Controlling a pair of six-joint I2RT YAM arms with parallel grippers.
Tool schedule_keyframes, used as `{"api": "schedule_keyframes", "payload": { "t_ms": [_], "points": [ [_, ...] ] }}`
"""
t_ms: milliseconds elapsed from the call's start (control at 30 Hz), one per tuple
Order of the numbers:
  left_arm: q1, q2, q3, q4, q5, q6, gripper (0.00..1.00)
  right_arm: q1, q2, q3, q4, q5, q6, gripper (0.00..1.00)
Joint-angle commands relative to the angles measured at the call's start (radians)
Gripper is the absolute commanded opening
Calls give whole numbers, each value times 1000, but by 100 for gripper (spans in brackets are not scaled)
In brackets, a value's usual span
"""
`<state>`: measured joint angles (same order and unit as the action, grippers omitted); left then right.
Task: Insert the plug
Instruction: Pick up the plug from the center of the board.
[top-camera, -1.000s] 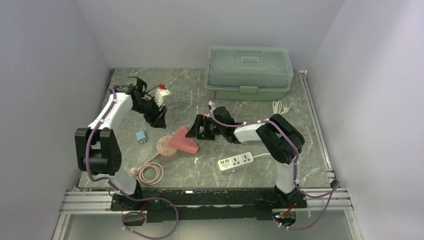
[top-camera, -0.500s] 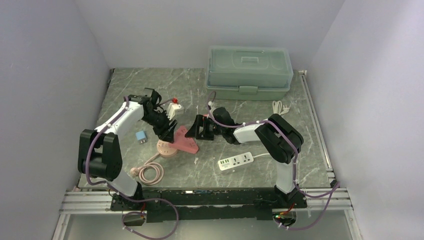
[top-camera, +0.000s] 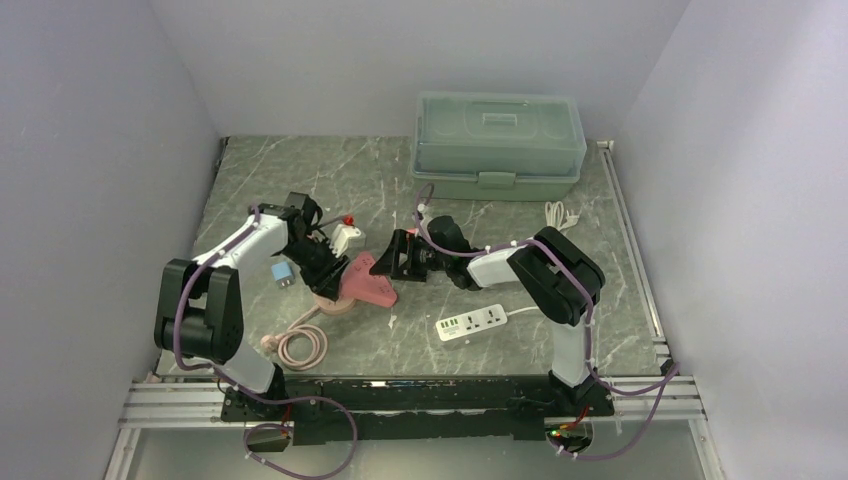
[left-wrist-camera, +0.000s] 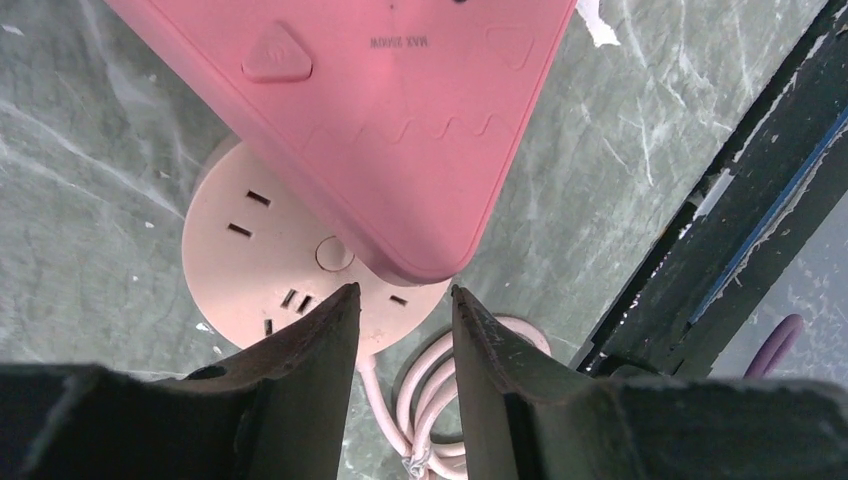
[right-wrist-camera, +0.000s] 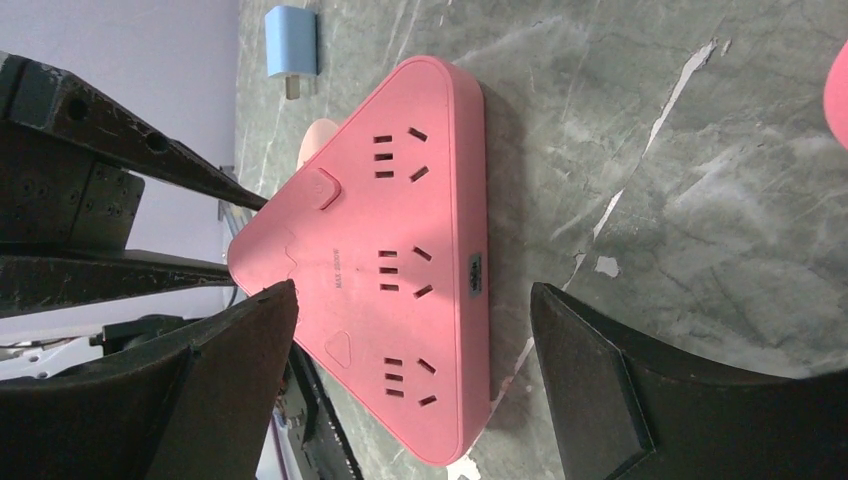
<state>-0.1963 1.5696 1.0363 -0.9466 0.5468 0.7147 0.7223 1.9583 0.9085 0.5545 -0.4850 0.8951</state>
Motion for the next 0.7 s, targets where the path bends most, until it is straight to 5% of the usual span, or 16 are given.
{"api": "schedule_keyframes", "payload": {
  "t_ms": [0, 233, 300, 667],
  "points": [
    [18, -43, -20, 24, 5, 27, 44, -1, 58, -33, -69, -17, 4, 91],
    [14, -117, 5, 59, 72, -1, 71, -3, 64, -25, -51, -30, 10, 90],
    [-1, -99, 25, 58, 71, -14, 98, -3, 69, -18, -39, -37, 18, 90],
    [-20, -11, 52, 70, 107, -52, 90, -4, 75, -36, -1, -49, 33, 88]
  ]
}}
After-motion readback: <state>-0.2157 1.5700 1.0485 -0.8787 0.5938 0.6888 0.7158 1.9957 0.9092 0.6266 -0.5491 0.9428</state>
